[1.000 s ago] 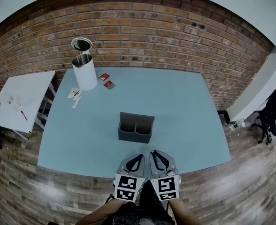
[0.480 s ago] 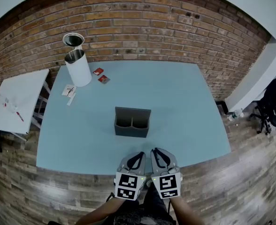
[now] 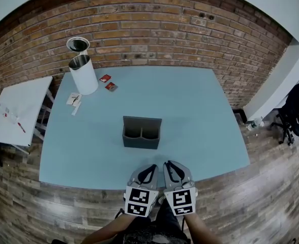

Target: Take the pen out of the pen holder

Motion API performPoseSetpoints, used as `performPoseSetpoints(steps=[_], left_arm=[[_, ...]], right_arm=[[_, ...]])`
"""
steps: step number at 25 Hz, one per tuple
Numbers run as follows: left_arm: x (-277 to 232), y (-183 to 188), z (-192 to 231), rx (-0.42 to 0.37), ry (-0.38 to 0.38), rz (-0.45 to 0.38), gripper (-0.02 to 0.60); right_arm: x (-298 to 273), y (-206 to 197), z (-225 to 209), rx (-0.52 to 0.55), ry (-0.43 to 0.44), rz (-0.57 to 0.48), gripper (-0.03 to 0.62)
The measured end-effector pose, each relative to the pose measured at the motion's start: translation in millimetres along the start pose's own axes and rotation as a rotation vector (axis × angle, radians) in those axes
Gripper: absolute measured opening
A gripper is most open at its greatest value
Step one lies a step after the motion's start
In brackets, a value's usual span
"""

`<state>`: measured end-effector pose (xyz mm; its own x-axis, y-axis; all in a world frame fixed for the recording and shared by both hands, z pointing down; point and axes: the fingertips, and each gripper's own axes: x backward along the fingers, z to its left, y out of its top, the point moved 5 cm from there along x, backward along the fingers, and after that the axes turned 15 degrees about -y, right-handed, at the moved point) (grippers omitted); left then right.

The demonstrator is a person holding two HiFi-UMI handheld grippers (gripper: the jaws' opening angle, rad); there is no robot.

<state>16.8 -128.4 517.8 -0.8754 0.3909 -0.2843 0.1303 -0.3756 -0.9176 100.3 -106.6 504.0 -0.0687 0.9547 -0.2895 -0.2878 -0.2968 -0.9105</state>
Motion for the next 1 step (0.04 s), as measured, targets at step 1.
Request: performPoseSetpoints(steps=[1], left_arm=[[-0.2,0.4,-1.1,-0.004,-0.001,0.001,0.000]], right_arm=[[0.7,-0.8,-0.3,-0.002,-0.001,0.001,0.041]])
